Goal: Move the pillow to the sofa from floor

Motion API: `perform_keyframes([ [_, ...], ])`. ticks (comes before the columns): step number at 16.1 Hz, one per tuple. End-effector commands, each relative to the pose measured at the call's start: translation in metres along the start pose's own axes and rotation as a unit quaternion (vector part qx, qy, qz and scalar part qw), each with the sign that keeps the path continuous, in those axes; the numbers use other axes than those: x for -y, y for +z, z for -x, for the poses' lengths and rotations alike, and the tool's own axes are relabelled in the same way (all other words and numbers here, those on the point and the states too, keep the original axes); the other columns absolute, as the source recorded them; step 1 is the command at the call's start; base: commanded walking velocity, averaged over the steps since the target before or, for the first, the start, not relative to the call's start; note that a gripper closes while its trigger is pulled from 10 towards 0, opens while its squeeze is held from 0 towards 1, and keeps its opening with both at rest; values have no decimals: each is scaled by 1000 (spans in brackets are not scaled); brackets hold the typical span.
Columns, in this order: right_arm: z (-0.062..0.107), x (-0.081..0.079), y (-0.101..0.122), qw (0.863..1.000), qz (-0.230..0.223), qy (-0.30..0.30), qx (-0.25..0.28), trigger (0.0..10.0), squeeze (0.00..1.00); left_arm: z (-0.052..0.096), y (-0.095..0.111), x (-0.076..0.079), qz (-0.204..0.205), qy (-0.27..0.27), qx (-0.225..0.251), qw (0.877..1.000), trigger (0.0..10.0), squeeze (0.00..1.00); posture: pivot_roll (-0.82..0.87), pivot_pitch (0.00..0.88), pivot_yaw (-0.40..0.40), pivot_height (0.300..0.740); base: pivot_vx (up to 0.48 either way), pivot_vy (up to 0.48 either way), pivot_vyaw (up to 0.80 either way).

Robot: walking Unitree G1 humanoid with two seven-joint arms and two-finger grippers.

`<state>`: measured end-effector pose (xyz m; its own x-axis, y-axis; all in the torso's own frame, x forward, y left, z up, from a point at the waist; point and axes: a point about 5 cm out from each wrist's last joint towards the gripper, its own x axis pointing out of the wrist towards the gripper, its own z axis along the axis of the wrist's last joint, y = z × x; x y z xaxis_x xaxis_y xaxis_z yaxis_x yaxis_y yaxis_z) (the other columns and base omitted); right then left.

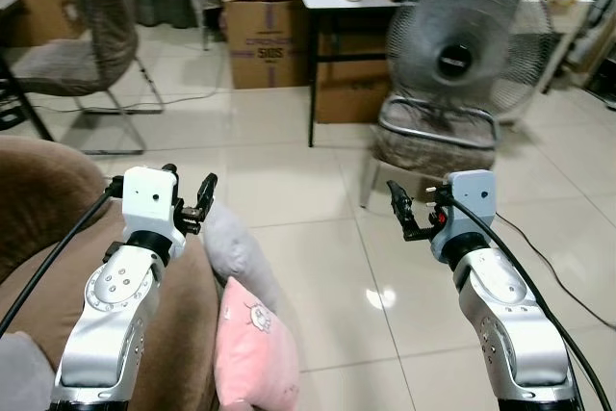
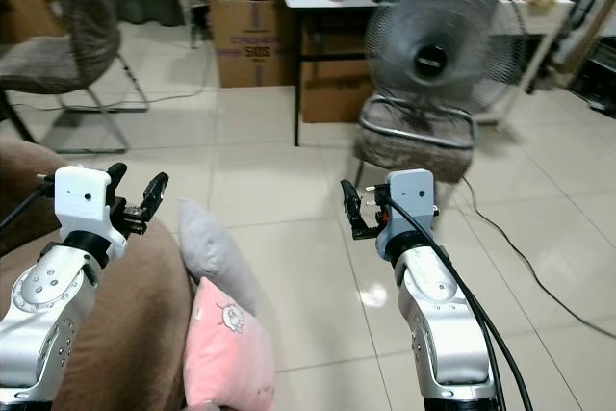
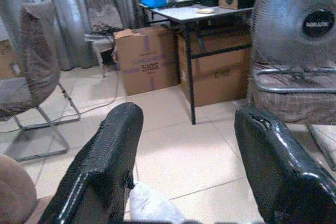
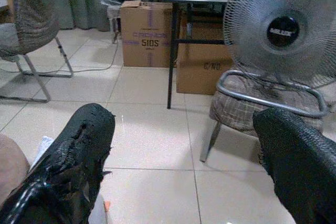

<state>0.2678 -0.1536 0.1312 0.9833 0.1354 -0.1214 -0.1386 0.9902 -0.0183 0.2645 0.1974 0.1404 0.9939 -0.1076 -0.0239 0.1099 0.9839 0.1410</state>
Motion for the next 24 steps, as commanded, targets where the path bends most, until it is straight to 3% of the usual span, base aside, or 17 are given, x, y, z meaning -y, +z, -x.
perform_keyframes([
  [1,0,-1,7,1000,-3,3,14,10000,0,1,3,2,-5,-7,2,1000,10000,0,-76,0,10,660,0,0,0],
  [9,1,-3,7,1000,-6,2,14,10000,0,3,2,5,-9,-21,-3,1000,10000,0,-81,0,17,605,0,0,0],
  [19,5,-5,4,1000,-8,8,8,10000,0,6,-1,5,-14,-28,-13,999,10000,0,-82,0,21,605,0,0,0],
  [24,8,4,-4,1000,9,2,-15,10000,0,9,-8,12,-11,-33,-24,999,10000,0,-87,0,18,605,0,0,0],
])
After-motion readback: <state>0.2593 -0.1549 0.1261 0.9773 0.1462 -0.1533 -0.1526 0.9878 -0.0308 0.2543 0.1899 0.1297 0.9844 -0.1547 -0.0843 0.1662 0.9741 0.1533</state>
